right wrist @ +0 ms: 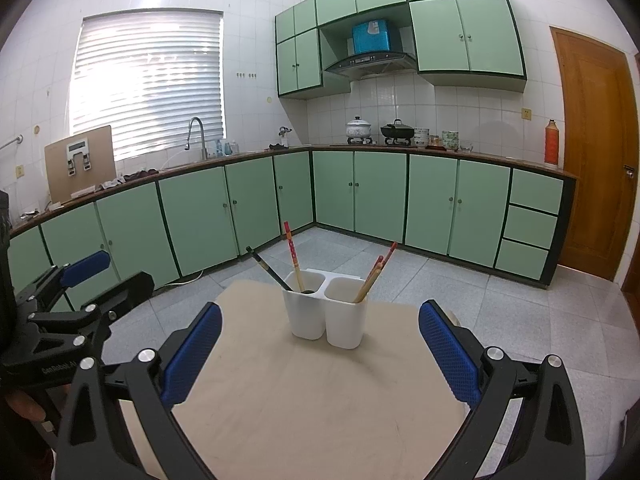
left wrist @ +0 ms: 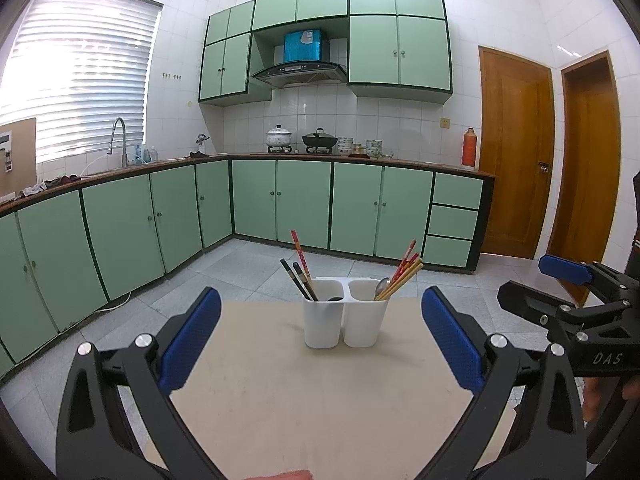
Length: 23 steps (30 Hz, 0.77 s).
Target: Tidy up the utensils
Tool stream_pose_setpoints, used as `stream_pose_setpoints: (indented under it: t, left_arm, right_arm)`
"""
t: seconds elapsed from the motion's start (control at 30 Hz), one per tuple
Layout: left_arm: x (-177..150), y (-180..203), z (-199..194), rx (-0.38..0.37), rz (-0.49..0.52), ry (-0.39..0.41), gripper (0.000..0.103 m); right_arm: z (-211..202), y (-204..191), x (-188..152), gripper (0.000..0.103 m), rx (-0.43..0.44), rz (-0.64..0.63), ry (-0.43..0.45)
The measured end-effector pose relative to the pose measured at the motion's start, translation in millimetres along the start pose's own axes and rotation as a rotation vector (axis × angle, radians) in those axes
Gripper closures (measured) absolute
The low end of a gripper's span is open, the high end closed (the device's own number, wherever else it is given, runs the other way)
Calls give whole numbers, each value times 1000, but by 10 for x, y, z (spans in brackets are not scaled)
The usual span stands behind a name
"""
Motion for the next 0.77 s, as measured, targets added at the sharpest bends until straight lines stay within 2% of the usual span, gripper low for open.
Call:
stream_pose_setpoints:
  t: [0.77]
  left_arm:
    - [0, -76, 59, 5, -19, -7, 6]
  right_arm:
    - [54, -17, -35, 6, -5, -10, -14]
Point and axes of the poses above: each gripper's, at about its wrist camera, not at the fingertips, and z roughly the way its jaws point, y to its right, x to its top, the point moved 8 cm from there along z, roughly the way its jaws point, and after that the axes turned 9 degrees about -x, right-handed, at the moved point
